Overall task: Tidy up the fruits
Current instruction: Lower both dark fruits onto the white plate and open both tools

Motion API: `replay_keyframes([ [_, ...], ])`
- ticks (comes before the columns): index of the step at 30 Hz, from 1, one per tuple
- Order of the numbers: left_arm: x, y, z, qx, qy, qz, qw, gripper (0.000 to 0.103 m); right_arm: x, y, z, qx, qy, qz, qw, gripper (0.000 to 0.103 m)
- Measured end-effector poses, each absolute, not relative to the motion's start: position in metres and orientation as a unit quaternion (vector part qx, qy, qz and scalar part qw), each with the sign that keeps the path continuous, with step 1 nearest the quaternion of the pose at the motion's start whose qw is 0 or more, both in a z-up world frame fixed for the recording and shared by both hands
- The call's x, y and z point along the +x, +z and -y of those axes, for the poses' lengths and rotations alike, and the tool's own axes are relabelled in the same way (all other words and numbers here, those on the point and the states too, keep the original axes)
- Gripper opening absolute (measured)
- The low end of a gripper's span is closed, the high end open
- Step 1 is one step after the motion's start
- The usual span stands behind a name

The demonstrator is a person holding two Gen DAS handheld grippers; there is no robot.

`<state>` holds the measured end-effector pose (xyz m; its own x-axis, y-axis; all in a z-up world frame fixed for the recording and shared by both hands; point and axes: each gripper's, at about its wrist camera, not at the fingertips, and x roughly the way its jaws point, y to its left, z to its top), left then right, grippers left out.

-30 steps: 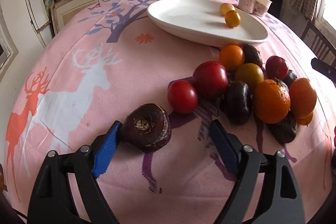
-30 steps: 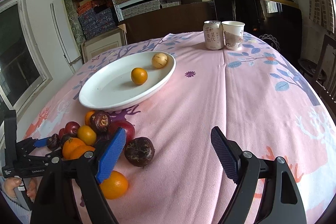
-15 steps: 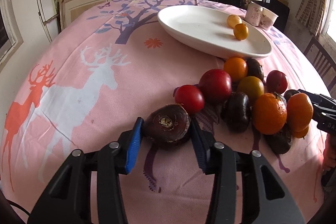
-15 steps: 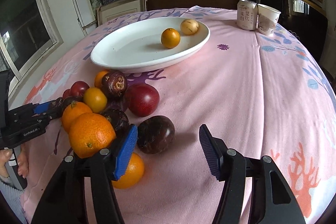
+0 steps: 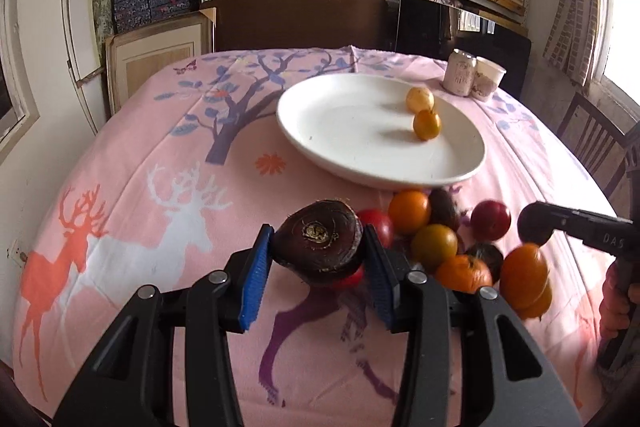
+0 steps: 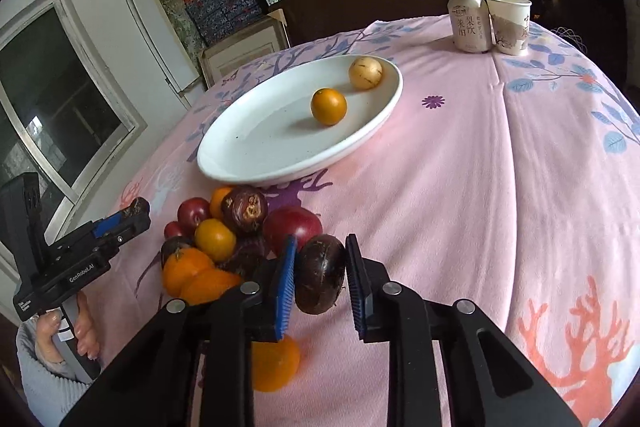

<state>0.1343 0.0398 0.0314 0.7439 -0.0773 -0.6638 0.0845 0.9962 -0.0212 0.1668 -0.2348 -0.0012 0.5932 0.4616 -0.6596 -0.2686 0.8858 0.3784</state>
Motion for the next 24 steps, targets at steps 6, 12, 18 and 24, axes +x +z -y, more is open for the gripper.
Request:
replay_keyframes([
  [6,0.189,0.048,-0.010,0.003,-0.053,-0.340,0.939,0.044,0.210,0.025,0.231,0.160,0.202,-0.373,0.891,0.024],
  [12,0.227,0.025,0.000,-0.018,-0.054,-0.364,0.930,0.047,0.244,0.016,0.211,0.182,0.193,-0.322,0.909,0.031],
  [18,0.212,0.032,-0.021,-0.047,-0.051,-0.339,0.938,0.075,0.230,0.025,0.237,0.200,0.185,-0.304,0.913,0.072],
  [24,0.177,0.021,-0.048,-0.057,-0.020,-0.350,0.935,0.079,0.202,0.014,0.251,0.190,0.173,-0.334,0.907,0.072],
])
